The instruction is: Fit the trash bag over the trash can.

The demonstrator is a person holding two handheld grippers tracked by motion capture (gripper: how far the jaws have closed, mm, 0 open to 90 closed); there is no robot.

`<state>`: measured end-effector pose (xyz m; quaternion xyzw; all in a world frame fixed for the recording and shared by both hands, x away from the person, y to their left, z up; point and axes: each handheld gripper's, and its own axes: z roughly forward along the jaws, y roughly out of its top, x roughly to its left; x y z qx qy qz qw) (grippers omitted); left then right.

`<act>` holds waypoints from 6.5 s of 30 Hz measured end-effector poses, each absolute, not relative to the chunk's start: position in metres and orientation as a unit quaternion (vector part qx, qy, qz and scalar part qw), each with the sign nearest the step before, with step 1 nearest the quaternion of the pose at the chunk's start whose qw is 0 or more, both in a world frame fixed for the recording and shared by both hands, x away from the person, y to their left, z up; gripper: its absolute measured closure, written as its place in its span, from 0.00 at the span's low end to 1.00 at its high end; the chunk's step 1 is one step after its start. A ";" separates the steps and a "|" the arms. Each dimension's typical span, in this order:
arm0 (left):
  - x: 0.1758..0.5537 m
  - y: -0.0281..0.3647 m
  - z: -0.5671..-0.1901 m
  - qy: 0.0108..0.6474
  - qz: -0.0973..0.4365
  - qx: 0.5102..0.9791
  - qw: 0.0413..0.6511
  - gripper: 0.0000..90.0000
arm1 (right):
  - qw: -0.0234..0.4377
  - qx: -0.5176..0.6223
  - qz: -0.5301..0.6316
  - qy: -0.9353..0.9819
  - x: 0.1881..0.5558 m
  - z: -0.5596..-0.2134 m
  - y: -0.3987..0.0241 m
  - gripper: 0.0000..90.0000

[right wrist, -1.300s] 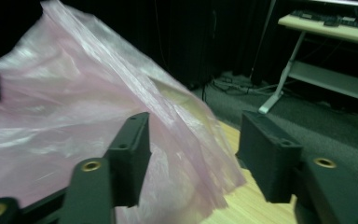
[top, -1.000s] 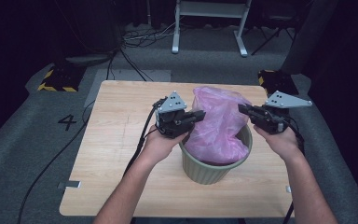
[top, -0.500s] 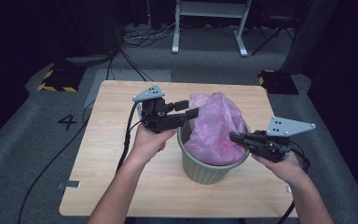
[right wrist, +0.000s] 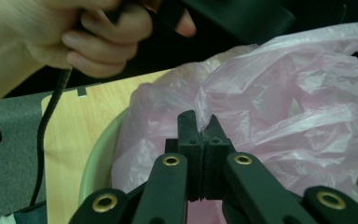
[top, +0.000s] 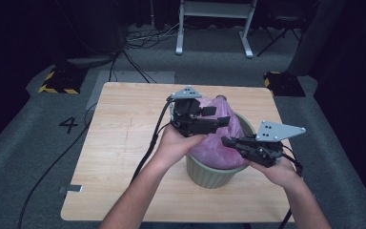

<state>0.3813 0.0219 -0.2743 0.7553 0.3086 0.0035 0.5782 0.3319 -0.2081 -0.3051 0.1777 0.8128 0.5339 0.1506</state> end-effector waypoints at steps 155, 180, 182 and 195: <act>0.350 0.149 -0.320 0.380 0.076 0.673 0.631 1.00 | 0.194 0.437 0.581 0.658 0.296 -0.316 -0.318 1.00; 0.322 0.145 -0.339 0.372 0.108 0.683 0.619 0.99 | 0.207 0.433 0.582 0.657 0.254 -0.340 -0.320 1.00; 0.322 0.145 -0.340 0.376 0.106 0.685 0.615 1.00 | 0.202 0.433 0.579 0.661 0.252 -0.340 -0.319 1.00; 0.307 0.151 -0.380 0.396 0.078 0.706 0.581 0.99 | 0.167 0.442 0.547 0.691 0.218 -0.372 -0.322 1.00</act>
